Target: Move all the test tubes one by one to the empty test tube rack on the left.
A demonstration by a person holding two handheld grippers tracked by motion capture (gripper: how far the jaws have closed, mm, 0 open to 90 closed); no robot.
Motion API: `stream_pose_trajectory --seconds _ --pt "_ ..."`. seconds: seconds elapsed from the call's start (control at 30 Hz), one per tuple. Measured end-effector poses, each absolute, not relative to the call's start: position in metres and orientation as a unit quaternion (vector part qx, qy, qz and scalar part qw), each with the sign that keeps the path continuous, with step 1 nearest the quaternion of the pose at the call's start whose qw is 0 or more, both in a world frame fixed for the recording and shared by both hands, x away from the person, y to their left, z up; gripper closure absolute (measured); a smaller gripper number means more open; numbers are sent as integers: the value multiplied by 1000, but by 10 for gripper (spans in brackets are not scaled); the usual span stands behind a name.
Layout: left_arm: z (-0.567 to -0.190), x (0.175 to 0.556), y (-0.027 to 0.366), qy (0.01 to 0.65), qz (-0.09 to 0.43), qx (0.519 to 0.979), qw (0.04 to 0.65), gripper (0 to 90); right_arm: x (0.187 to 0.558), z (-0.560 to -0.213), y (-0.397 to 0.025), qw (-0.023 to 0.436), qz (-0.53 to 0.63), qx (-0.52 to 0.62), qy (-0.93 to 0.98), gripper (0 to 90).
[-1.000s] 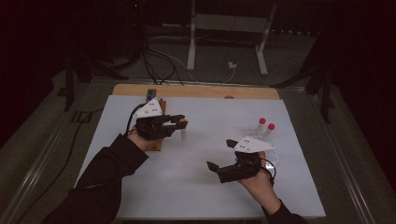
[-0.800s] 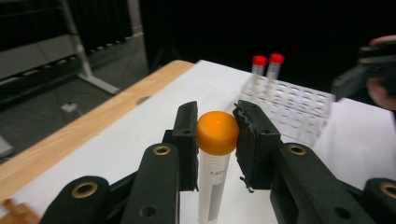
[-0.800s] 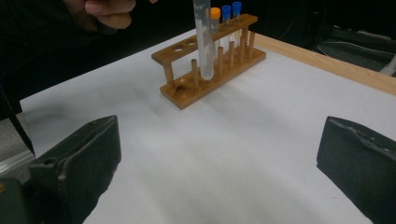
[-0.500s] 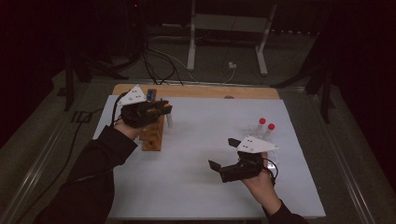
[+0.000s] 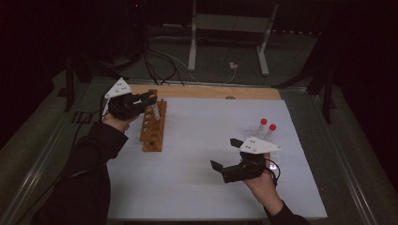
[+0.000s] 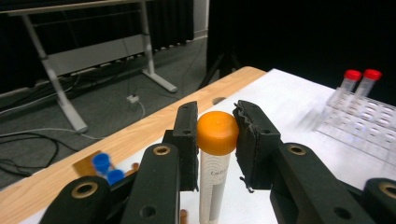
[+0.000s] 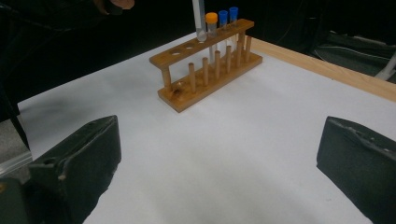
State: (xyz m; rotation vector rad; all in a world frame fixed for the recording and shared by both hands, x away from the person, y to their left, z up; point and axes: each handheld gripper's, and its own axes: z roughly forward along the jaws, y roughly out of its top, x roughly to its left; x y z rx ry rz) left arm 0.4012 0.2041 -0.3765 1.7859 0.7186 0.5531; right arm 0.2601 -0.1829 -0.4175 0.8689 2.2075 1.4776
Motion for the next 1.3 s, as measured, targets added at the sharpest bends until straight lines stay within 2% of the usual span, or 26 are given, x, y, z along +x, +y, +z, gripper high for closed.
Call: stream_pose_trajectory --seconds 0.4,0.77,1.3 --pt "-386 416 216 331 262 746 516 721 261 -418 -183 173 520 305 779 0" --pt "-409 421 227 358 258 739 510 721 261 -418 -185 171 520 307 778 0" --pt "-445 422 222 370 248 748 492 720 260 -418 -186 171 522 308 777 0"
